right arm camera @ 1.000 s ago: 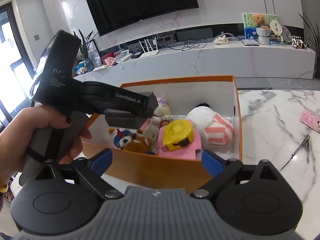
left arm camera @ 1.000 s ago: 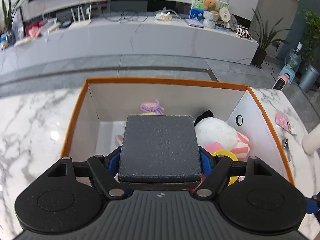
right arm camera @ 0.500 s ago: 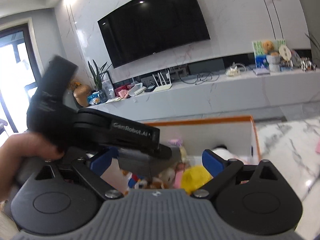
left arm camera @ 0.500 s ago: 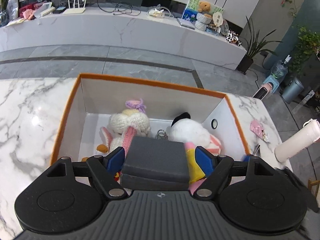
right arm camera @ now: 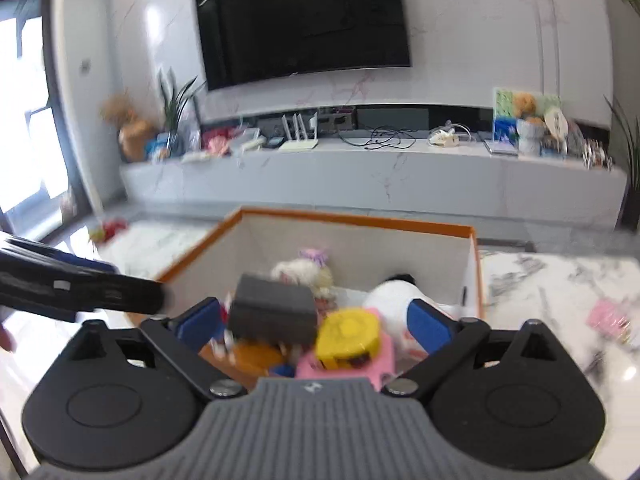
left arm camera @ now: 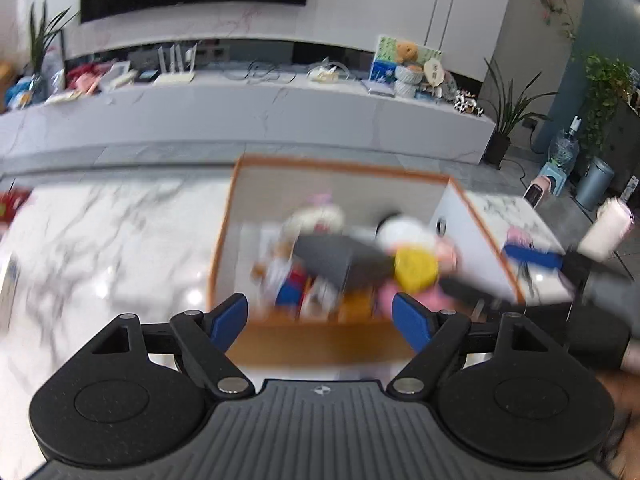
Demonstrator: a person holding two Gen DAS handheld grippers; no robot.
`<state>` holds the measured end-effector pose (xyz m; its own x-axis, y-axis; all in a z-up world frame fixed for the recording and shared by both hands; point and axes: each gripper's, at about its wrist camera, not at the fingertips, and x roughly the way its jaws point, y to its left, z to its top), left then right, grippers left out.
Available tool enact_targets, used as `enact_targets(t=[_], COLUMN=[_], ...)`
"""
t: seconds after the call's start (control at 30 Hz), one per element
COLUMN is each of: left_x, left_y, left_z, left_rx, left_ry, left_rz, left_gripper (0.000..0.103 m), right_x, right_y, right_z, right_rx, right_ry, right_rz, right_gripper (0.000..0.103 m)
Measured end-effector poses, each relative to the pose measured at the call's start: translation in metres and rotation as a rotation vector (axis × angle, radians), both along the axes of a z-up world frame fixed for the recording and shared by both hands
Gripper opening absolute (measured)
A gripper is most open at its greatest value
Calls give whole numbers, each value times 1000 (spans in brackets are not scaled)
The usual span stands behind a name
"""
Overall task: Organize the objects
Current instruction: 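Withdraw both tools from the box toward the card deck and white bottle, then grasp the white tube bottle with the left tool while the right tool grasps the card deck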
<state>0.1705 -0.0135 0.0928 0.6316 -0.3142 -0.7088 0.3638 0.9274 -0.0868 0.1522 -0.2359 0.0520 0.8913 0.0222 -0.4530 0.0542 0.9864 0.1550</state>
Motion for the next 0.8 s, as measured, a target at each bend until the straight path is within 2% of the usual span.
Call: enact_targets(t=[0.17, 0.3, 0.5, 0.6, 0.8], left_x=[-44, -58, -64, -61, -48], left_y=[32, 33, 28, 30, 40], left_z=[-42, -85, -119, -133, -136], left_rx=[5, 75, 171, 250, 199], left_ry=[68, 140, 136, 110, 105], left_rz=[15, -41, -125, -87, 10], left_gripper=[95, 95, 95, 97, 97], right_x=[-29, -40, -47, -40, -12], right_y=[10, 15, 25, 34, 69], right_z=[0, -4, -7, -15, -48], right_rx=[-41, -51, -6, 6, -57], right_ry=[29, 54, 67, 98, 220], right_rz=[51, 47, 74, 99, 111], right_gripper=[100, 100, 100, 100, 100])
